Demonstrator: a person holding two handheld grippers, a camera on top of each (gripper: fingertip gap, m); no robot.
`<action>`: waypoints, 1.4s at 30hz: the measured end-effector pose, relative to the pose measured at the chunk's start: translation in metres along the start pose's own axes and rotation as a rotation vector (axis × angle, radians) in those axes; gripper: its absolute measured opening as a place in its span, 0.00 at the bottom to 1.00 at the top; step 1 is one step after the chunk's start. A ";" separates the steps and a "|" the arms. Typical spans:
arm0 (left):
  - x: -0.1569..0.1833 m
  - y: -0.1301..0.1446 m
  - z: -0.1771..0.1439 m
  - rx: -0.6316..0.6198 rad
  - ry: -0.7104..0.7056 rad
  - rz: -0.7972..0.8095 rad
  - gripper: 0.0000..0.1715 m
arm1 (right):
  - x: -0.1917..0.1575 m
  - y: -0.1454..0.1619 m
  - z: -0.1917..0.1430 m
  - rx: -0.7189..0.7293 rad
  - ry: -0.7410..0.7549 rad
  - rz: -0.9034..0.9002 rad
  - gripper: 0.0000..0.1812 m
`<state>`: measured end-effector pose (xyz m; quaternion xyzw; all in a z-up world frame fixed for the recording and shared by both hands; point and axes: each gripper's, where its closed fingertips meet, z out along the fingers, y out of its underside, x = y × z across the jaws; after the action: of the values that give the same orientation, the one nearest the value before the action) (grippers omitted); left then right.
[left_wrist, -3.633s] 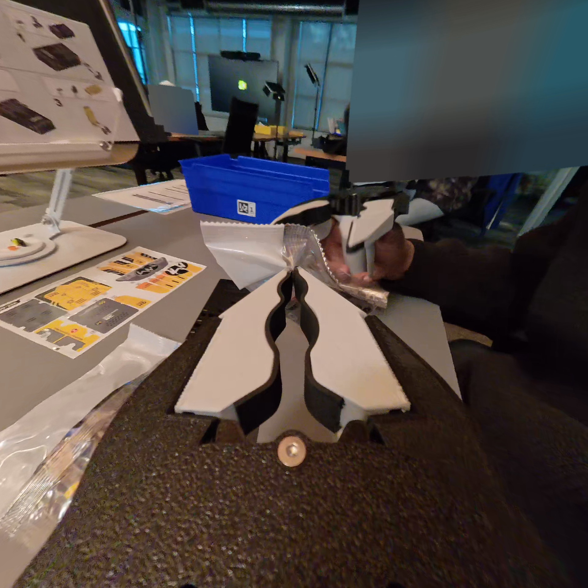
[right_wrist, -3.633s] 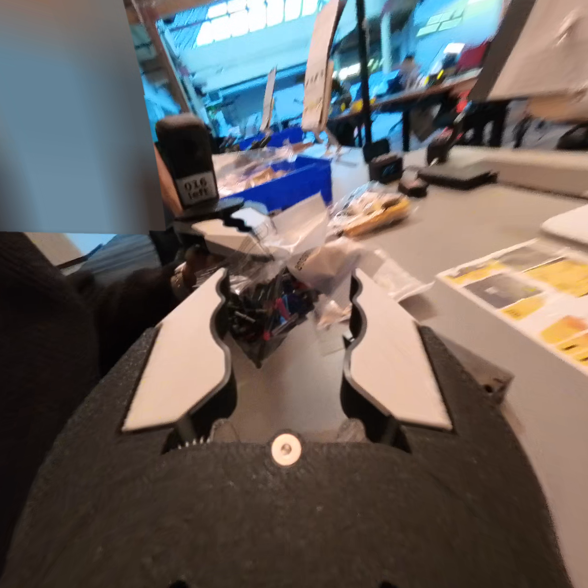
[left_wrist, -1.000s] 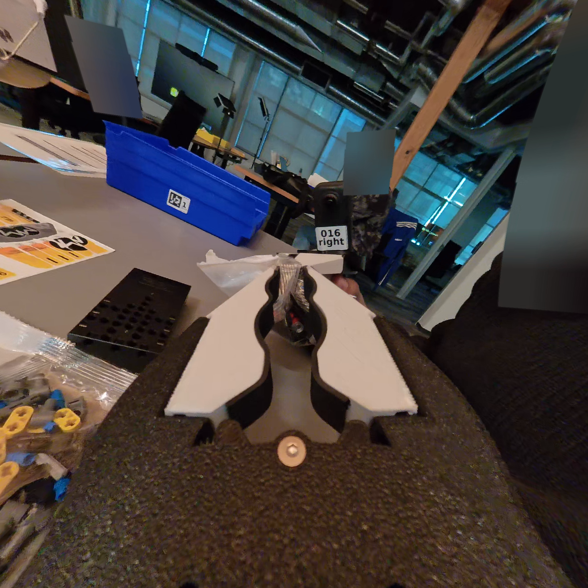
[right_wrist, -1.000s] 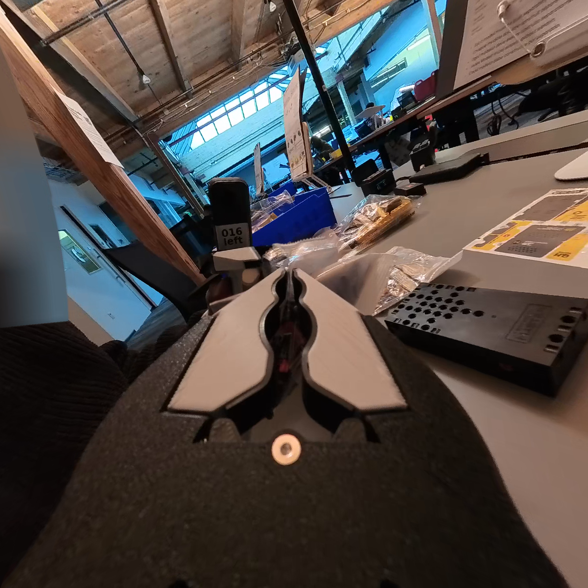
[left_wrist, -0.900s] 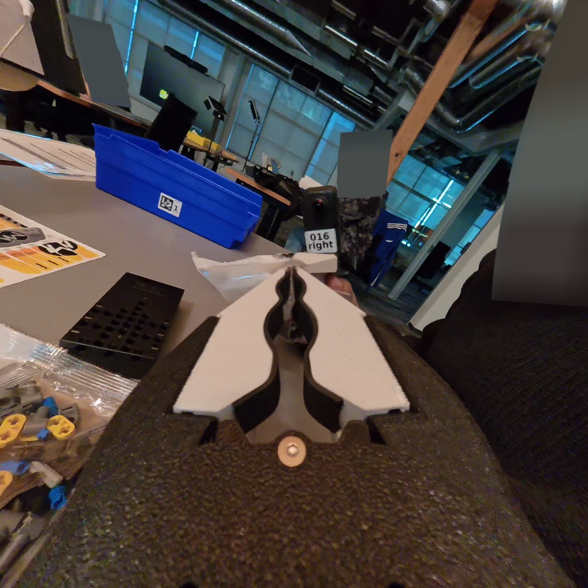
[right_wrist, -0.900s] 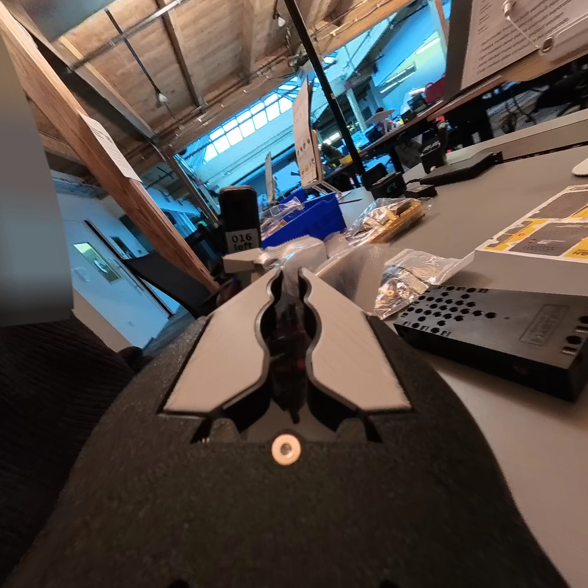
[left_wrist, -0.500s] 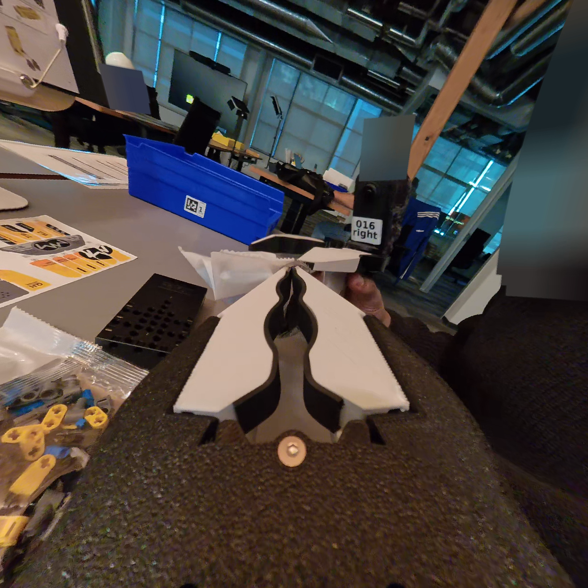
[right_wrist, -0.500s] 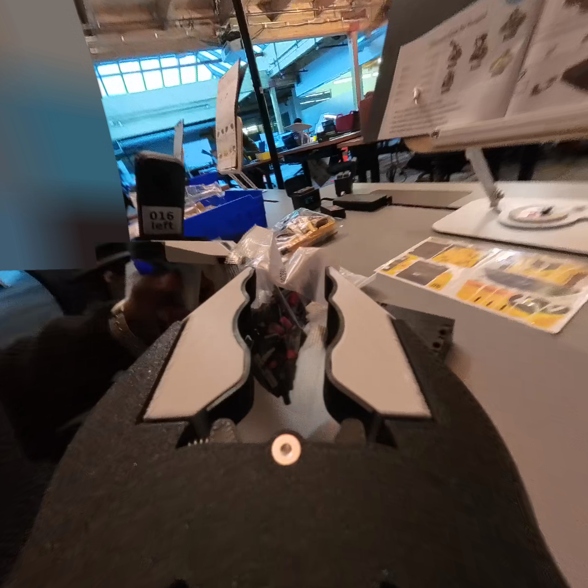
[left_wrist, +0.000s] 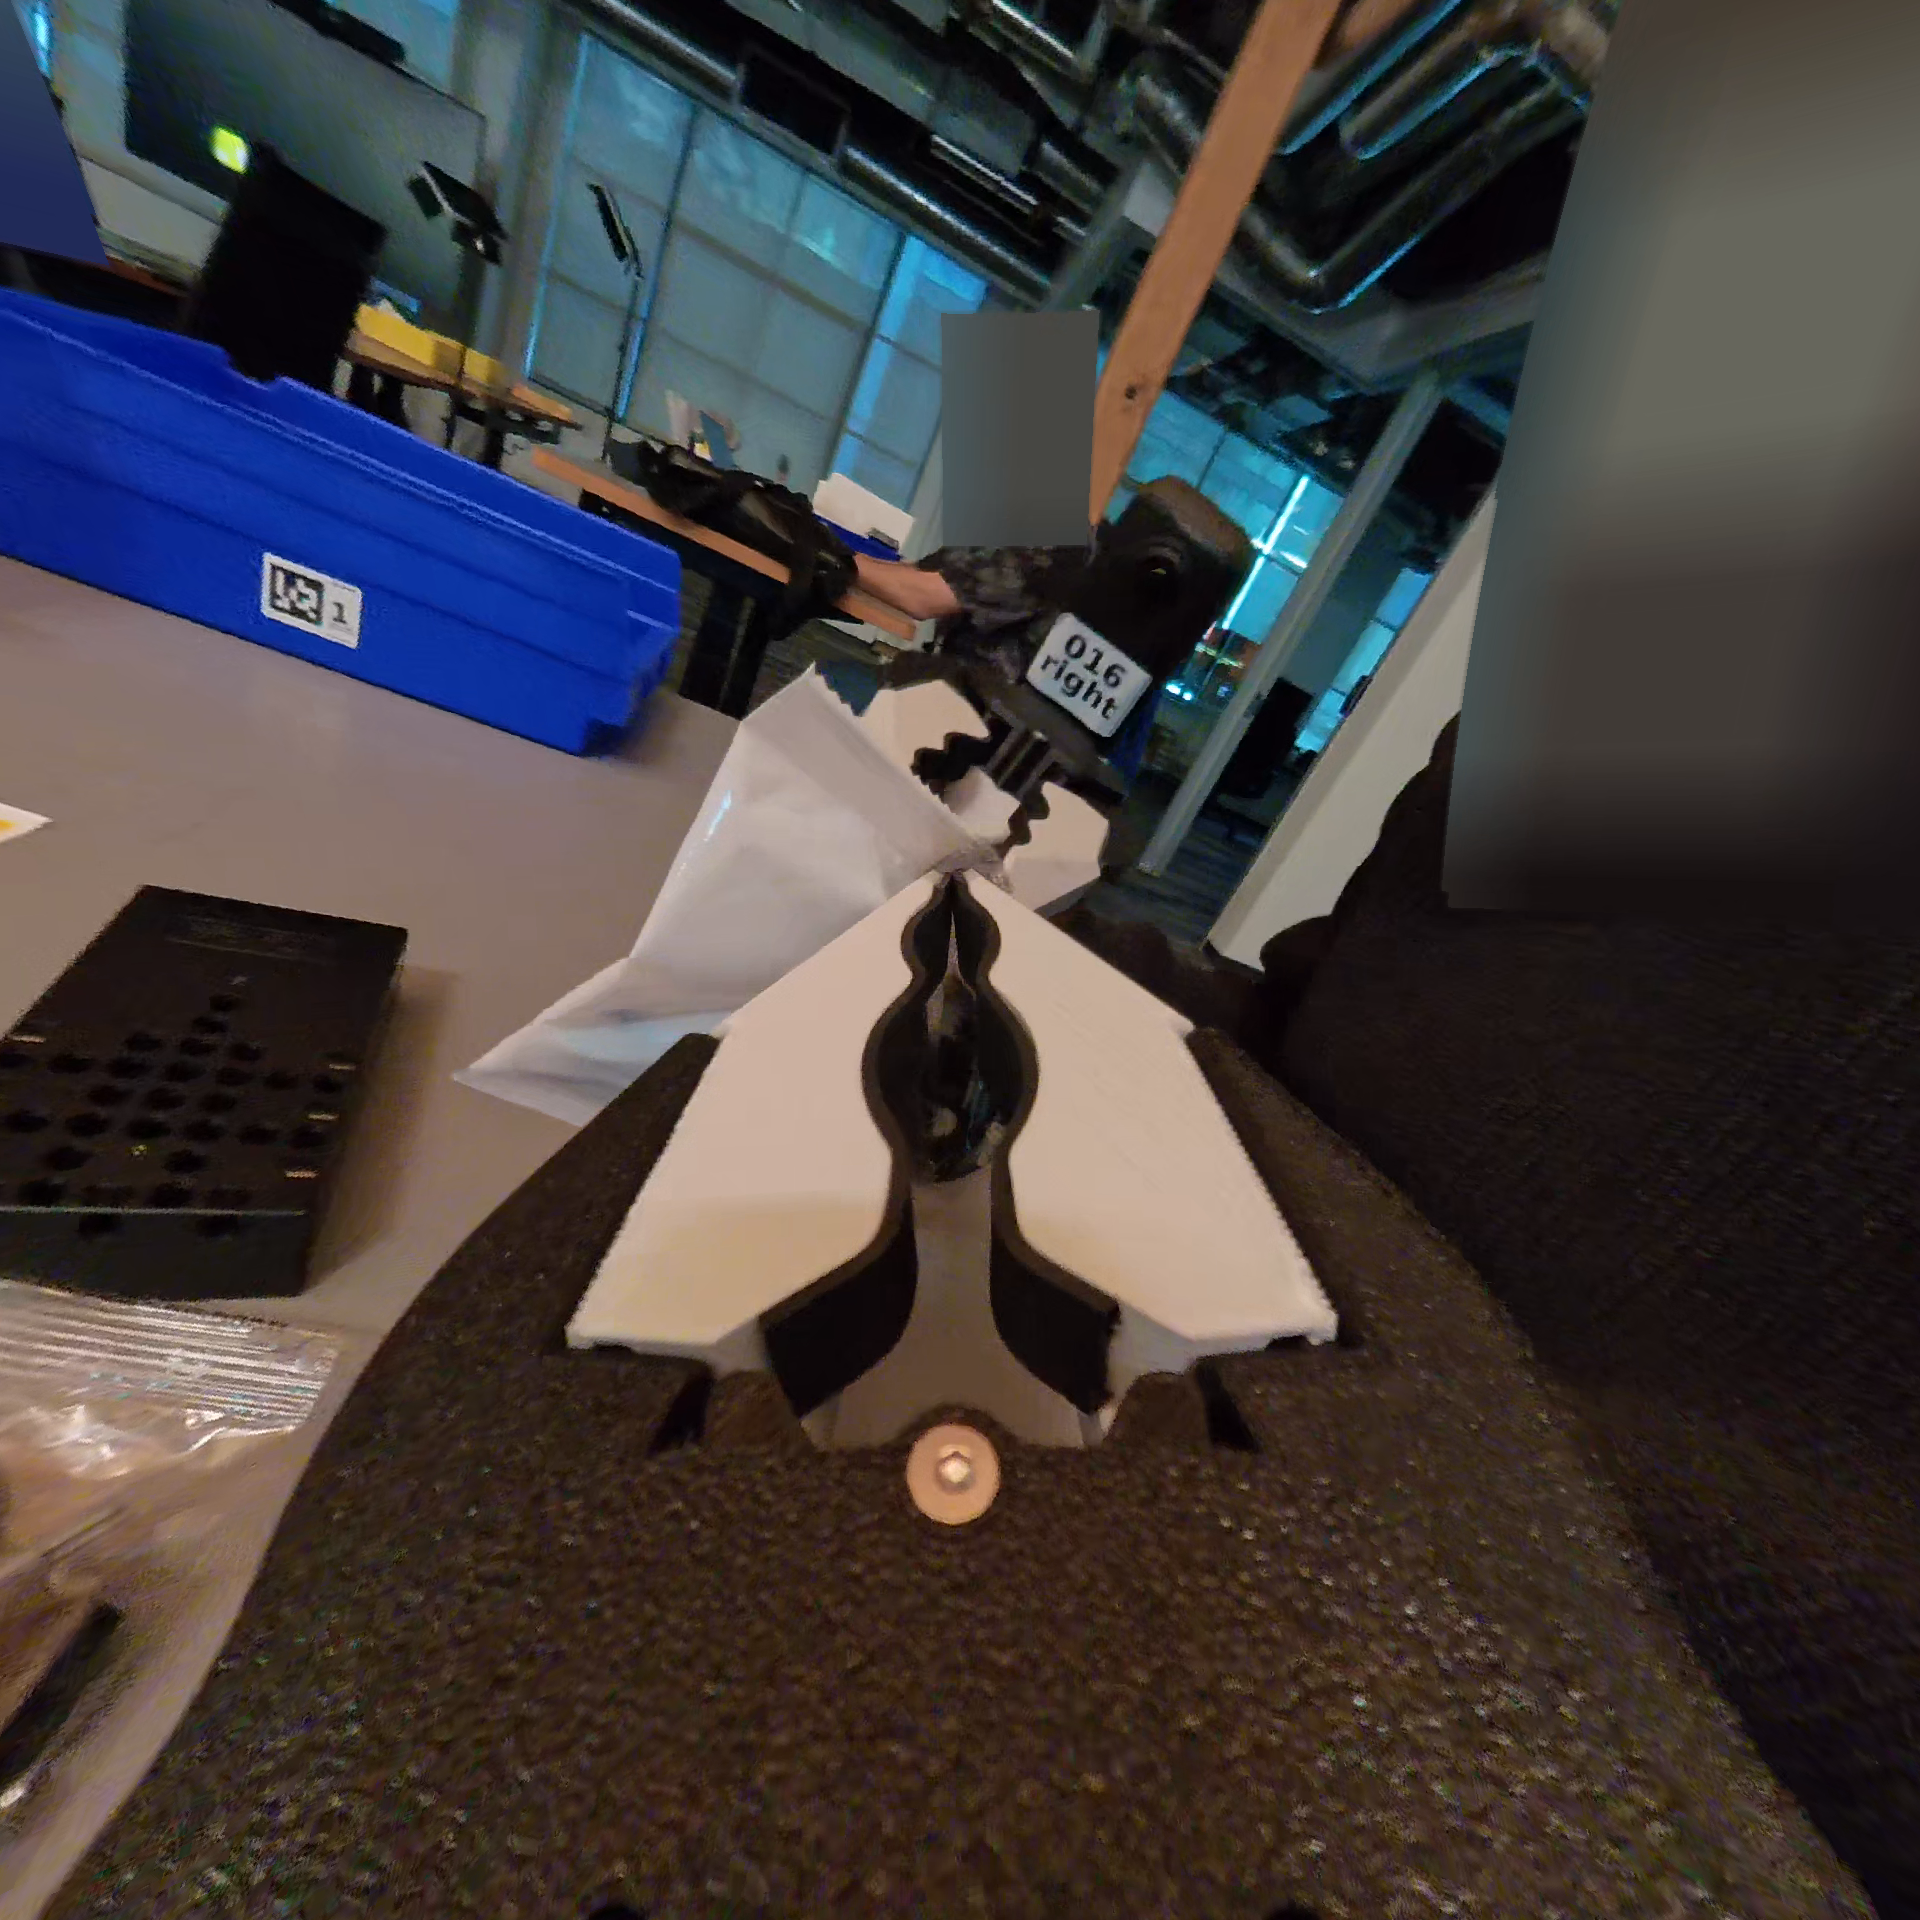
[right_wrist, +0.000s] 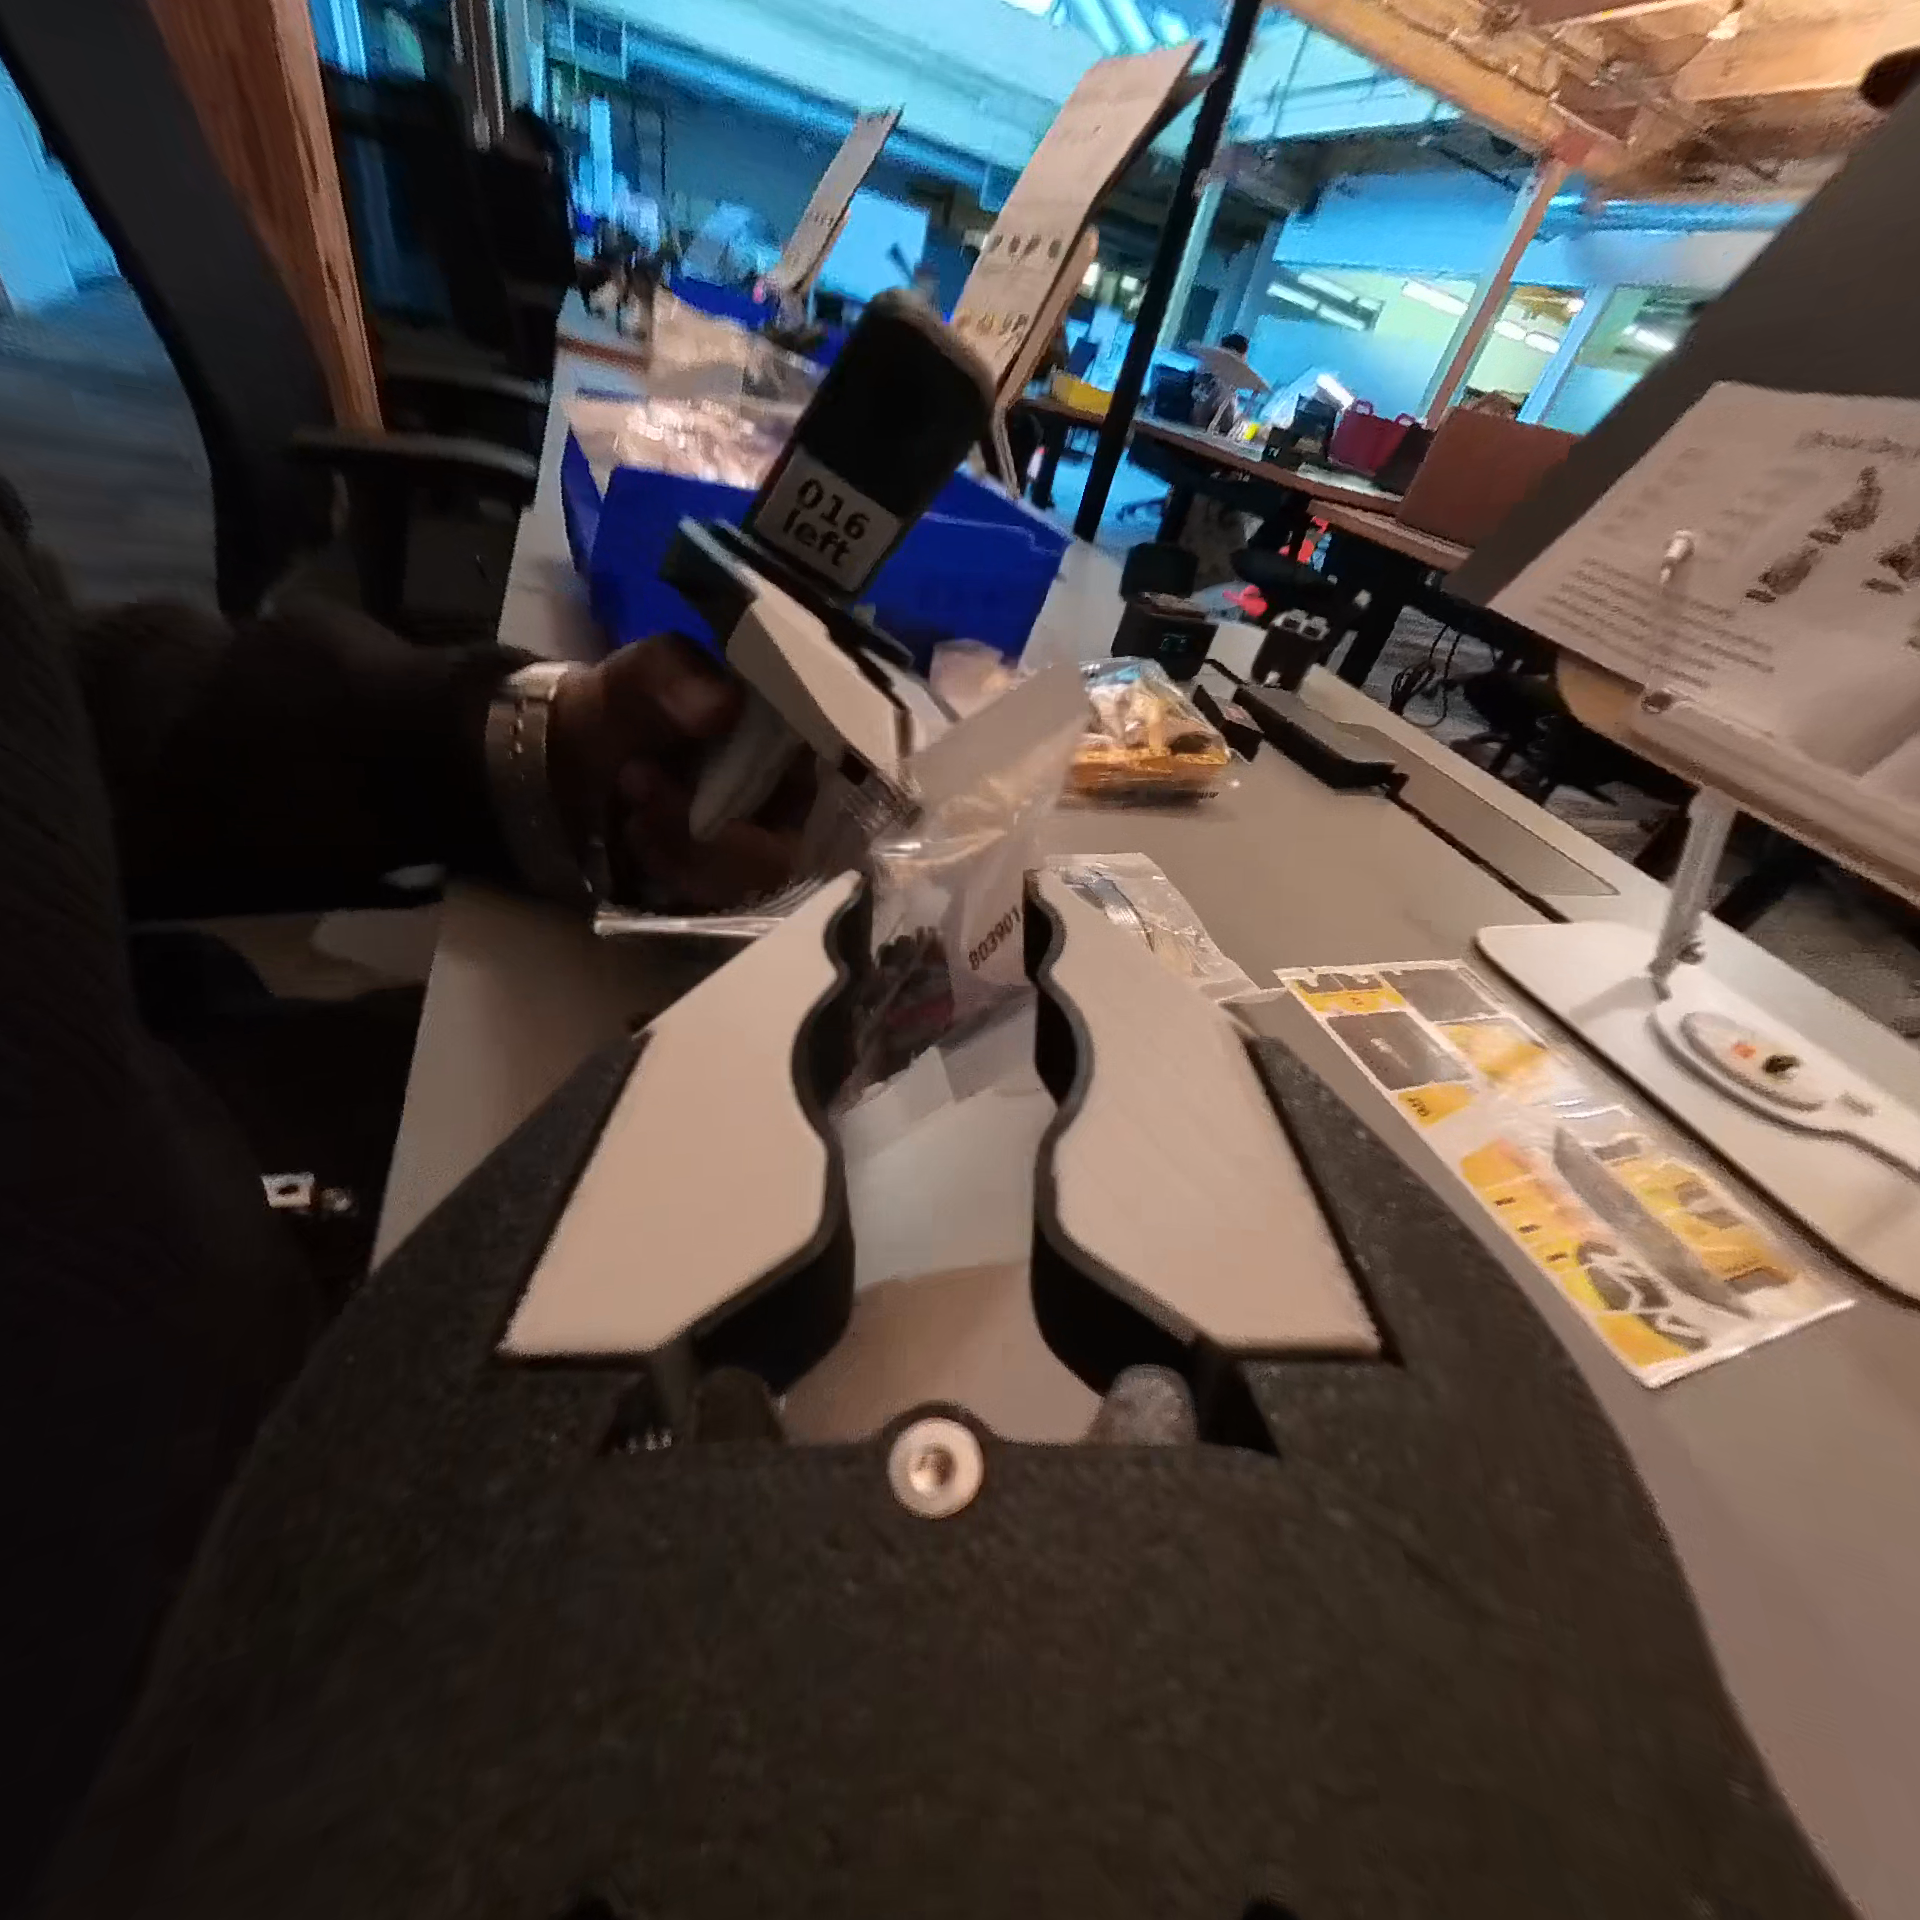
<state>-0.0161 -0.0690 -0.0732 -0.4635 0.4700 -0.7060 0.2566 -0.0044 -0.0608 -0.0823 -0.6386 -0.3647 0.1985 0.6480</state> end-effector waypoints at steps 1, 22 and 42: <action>-0.001 0.000 0.000 0.001 -0.004 -0.009 0.00 | -0.002 0.000 0.002 -0.030 -0.005 -0.034 0.15; -0.008 -0.007 -0.005 0.040 -0.024 -0.034 0.00 | -0.003 -0.004 0.007 0.064 -0.209 0.253 0.07; -0.029 0.007 0.012 -0.071 -0.291 0.192 0.00 | 0.027 0.001 0.016 0.079 -0.080 0.470 0.00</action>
<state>0.0067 -0.0541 -0.0903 -0.5225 0.4946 -0.5866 0.3719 0.0018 -0.0301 -0.0792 -0.6718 -0.2233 0.3832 0.5933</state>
